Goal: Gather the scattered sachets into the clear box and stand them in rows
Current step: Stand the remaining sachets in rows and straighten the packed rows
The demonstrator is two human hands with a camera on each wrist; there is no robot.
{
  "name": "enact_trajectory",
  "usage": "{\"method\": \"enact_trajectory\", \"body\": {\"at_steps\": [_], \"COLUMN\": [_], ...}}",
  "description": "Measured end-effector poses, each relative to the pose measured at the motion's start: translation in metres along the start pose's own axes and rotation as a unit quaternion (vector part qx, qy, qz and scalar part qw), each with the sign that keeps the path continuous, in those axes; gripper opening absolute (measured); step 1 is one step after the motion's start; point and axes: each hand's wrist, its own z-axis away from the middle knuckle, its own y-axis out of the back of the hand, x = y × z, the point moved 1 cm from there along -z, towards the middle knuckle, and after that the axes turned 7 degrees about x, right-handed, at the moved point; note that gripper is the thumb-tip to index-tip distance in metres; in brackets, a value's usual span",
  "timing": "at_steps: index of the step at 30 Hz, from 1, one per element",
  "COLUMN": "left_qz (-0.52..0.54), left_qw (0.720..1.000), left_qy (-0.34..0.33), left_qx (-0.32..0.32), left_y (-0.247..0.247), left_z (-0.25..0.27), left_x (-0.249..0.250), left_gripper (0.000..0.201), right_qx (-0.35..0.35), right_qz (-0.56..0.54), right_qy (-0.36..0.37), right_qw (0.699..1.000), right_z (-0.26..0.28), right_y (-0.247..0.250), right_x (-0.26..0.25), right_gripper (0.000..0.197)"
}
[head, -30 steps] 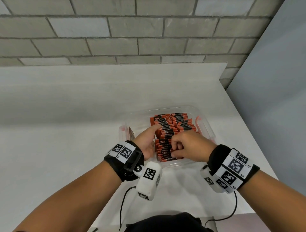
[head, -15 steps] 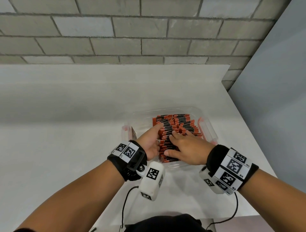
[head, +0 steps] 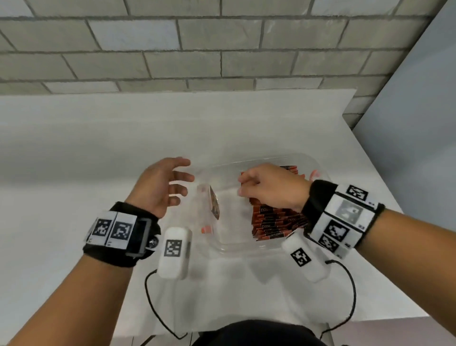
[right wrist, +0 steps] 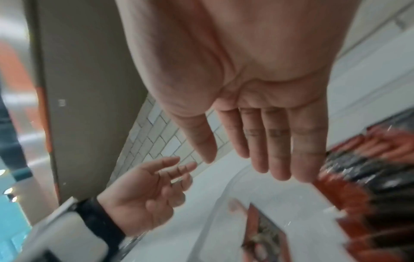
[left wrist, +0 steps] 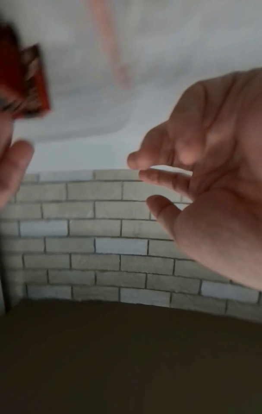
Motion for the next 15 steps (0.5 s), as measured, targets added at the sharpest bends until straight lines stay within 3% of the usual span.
{"method": "enact_trajectory", "body": {"at_steps": [3,6,10,15], "left_qz": [-0.116,-0.154,-0.134,-0.109], "left_qw": [0.993,0.988,0.989,0.993], "left_qy": [-0.016,0.014,0.013,0.005], "left_qx": [0.033,-0.017,-0.056,-0.053], "left_y": [0.012,0.007,0.002,0.004], "left_z": [-0.011,-0.017,-0.018,-0.018], "left_x": [-0.02,-0.041,-0.048,-0.05], "left_gripper": [0.013,0.021,0.028,0.027], "right_qx": [-0.037,-0.075,-0.093,-0.055], "right_qz": [-0.1,-0.141,-0.185,-0.234], "right_qy": [-0.104,-0.164,-0.194,-0.19], "right_qw": [0.989,0.973,0.959,0.952], "right_z": [-0.023,-0.038,-0.048,-0.05], "right_y": [-0.023,-0.048,-0.07,-0.073], "right_x": [-0.022,-0.039,-0.045,-0.041], "right_gripper": [0.05,0.061,0.034,0.031]}}
